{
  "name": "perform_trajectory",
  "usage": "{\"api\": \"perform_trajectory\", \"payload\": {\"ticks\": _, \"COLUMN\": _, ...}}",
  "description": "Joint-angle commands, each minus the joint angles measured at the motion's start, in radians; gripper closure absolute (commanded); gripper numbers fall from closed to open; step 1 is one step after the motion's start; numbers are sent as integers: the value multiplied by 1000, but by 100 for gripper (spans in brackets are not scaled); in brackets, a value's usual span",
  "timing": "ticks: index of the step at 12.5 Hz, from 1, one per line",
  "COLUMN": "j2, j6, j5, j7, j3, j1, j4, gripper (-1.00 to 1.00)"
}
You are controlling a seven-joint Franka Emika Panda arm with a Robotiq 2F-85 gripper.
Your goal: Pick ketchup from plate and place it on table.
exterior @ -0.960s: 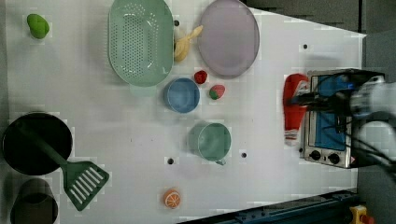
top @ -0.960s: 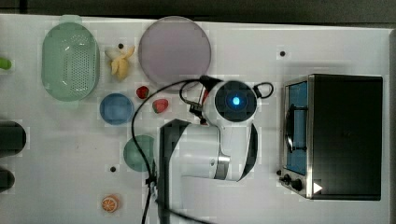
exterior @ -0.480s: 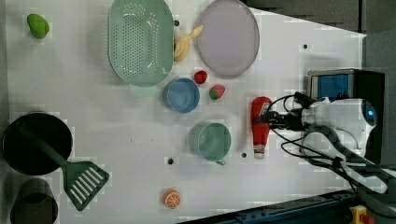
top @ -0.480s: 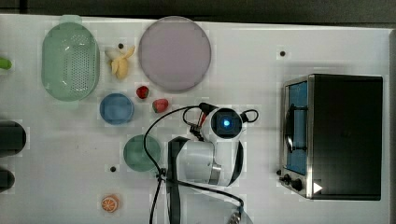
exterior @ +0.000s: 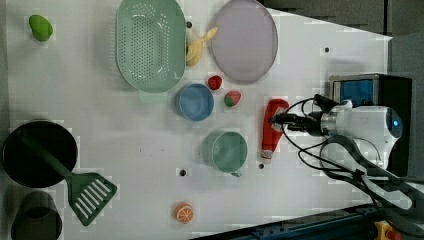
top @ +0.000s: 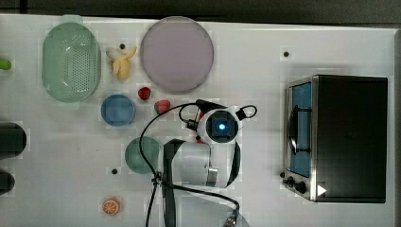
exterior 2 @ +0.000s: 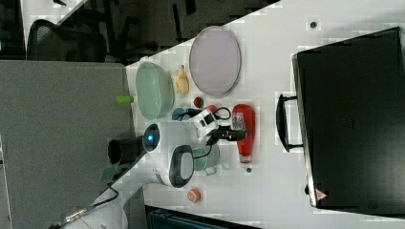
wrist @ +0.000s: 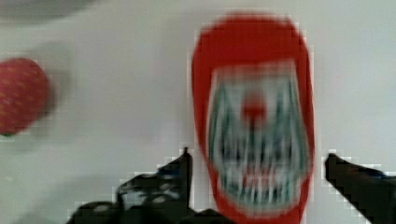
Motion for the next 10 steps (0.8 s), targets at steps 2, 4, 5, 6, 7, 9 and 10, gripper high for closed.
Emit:
{"api": "perform_trajectory", "payload": {"ticks": 2, "j2": -145, "j6": -53, "j5": 4, "j7": 86, "j3": 0, "j1": -11, "j4": 79, "gripper": -100}}
{"api": "perform_trajectory", "payload": {"ticks": 4, "j2": -224, "j6": -191, "j5": 4, "j7": 205, "j3": 3, "j1": -9, "j4": 127, "gripper": -100}}
{"api": "perform_trajectory", "payload": {"ticks": 5, "j2": -263, "j6": -270, "j5": 4, "j7": 286, "j3": 3, "j1": -8, "j4": 160, "gripper": -100}}
{"api": "perform_trajectory", "payload": {"ticks": 6, "j2": -298, "j6": -357, "j5": 4, "j7": 368, "j3": 3, "j1": -8, "j4": 198, "gripper": -100}}
{"api": "perform_trajectory", "payload": {"ticks": 7, "j2": -328, "j6": -452, "j5": 4, "j7": 445, "j3": 3, "j1": -6, "j4": 239, "gripper": -100}}
{"api": "perform_trajectory", "payload": {"ticks": 9, "j2": -370, "j6": -621, "j5": 3, "j7": 574, "j3": 4, "j1": 0, "j4": 334, "gripper": -100}}
{"api": "perform_trajectory", "payload": {"ticks": 10, "j2": -383, "j6": -684, "j5": 2, "j7": 600, "j3": 6, "j1": 3, "j4": 386, "gripper": -100}}
